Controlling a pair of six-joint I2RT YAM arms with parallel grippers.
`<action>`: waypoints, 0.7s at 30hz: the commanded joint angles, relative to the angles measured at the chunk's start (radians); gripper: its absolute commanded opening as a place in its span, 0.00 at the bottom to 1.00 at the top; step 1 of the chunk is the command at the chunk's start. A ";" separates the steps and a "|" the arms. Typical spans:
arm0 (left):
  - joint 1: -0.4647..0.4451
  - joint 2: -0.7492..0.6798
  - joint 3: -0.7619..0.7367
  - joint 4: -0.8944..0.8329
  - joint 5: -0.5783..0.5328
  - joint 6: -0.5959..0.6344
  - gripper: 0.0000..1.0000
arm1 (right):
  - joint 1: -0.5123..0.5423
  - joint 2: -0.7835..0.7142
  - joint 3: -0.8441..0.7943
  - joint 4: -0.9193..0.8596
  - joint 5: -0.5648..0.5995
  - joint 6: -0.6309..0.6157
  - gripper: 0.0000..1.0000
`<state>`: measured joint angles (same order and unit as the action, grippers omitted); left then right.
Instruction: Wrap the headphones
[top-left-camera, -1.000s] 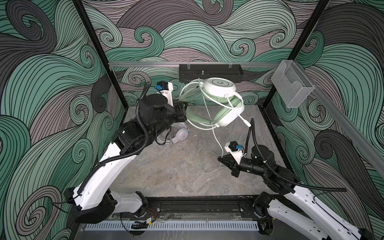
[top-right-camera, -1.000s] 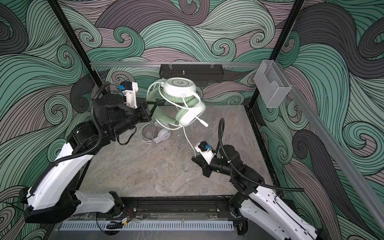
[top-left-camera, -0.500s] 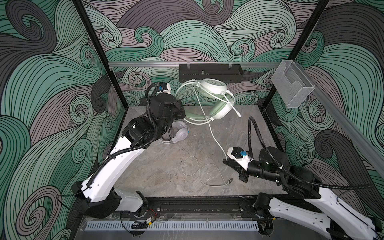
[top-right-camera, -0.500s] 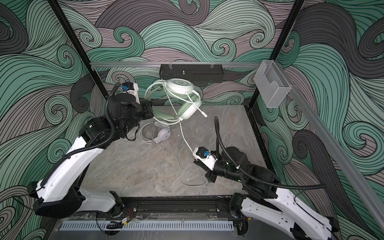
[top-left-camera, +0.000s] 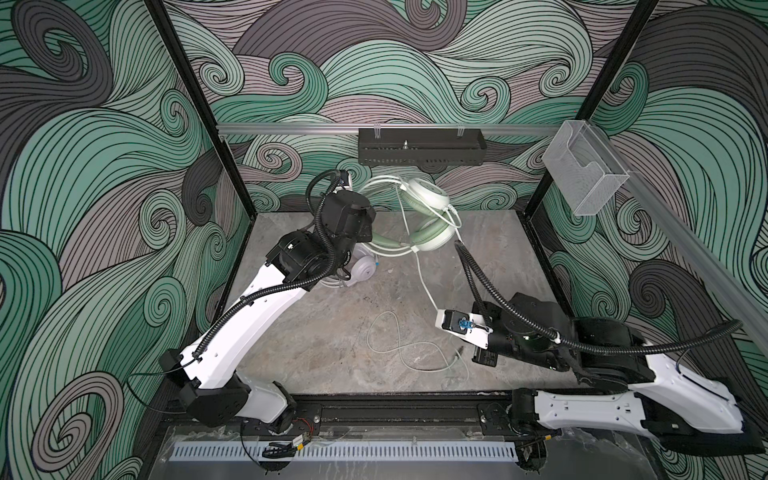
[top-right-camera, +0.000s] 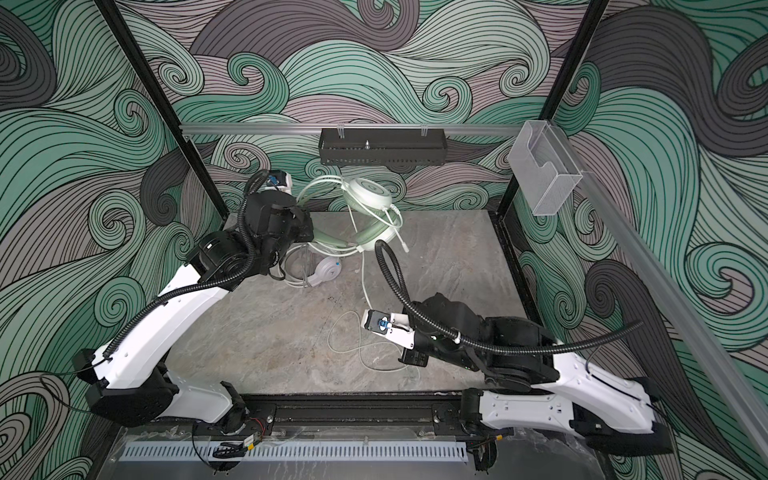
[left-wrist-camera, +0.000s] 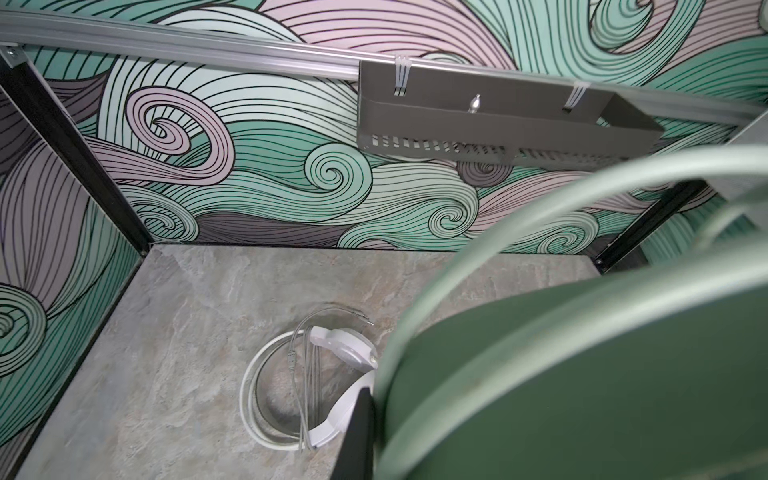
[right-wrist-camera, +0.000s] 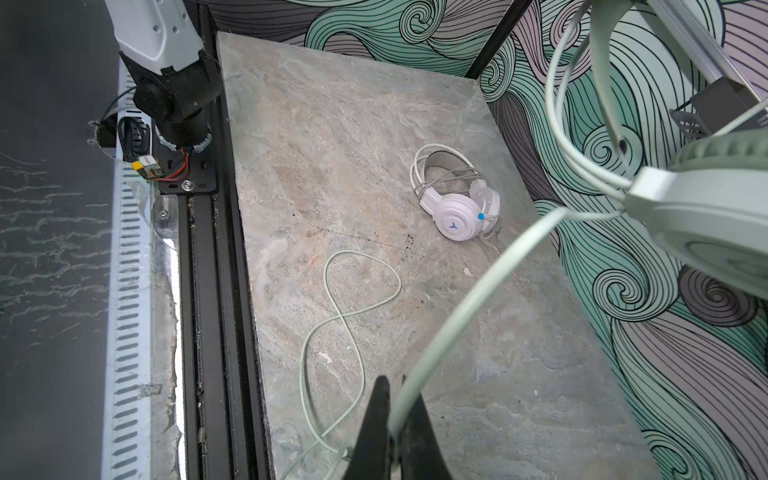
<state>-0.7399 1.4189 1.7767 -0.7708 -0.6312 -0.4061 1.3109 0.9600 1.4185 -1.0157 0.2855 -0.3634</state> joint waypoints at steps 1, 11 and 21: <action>-0.004 -0.003 0.010 0.060 -0.079 0.028 0.00 | 0.028 0.038 0.076 -0.070 0.088 -0.039 0.00; -0.108 0.047 -0.017 0.072 -0.193 0.146 0.00 | 0.036 0.180 0.275 -0.113 0.114 -0.074 0.00; -0.151 0.011 -0.140 0.097 -0.068 0.192 0.00 | 0.032 0.247 0.383 -0.156 0.182 -0.067 0.00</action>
<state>-0.8825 1.4677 1.6424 -0.7517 -0.7460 -0.2142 1.3418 1.2072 1.7676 -1.1496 0.4191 -0.4309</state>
